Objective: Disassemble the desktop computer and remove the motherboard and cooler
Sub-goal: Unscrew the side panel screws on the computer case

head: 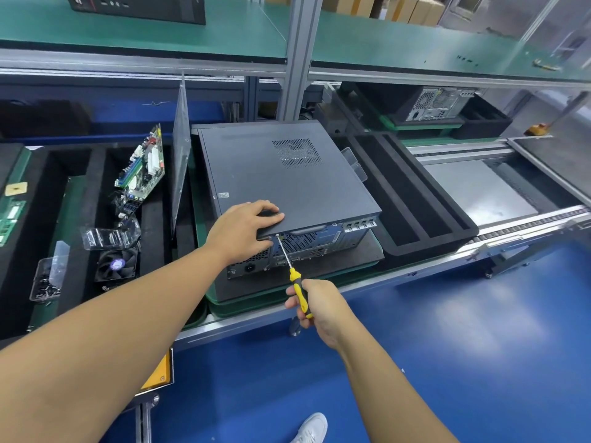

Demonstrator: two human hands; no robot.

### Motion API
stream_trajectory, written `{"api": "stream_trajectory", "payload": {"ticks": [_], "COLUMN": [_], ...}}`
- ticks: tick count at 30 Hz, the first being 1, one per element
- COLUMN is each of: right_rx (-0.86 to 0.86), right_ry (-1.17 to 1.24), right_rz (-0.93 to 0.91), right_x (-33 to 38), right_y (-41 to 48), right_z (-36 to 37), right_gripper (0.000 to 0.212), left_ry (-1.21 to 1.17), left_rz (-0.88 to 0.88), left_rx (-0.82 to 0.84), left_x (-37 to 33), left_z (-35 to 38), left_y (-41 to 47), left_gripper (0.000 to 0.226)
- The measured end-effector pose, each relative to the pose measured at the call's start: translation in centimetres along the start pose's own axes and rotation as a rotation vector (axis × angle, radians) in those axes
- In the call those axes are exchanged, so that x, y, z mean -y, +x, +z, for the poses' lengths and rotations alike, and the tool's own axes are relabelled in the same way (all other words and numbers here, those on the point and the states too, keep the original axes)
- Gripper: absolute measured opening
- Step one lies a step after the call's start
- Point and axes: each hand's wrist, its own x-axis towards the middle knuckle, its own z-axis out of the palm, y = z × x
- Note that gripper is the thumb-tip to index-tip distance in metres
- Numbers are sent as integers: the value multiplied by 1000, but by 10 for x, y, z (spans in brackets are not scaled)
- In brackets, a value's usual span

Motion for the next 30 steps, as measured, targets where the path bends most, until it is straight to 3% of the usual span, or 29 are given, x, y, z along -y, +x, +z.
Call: {"api": "stream_trajectory", "payload": {"ticks": [6,8,14,16,20,24,28,30], "right_rx": [-66,-80,-48,-47,-37,-10,-11,-41], "right_ry": [48,1,-5,-71,-47,-88,-15,-2], "right_rz": [-226,-256,14,-20,-159,-155,11,13], "right_x": [-7,-7,-1,-4,-8,-2,1,-3], "right_y": [-4,-3,4,5,0,-1,-1,0], "right_z": [-4,-4,2,3,4,7,6,5], "right_gripper": [7,9,33,32,8,22,41,38], "left_ry": [4,5,5,12,22,37,58,51], "left_rz": [-2,2,8,12,13,10,29,18], "left_rx": [-12,-9,-4,0,7,14,34,81], "left_x": [0,0,0,0,0,-1,-1,-3], "left_z": [1,1,0,-1,-1,-1,-3,-3], "left_y": [0,0,0,0,-1,0,1,1], "left_gripper": [60,60,61,61,60,61,61,63]}}
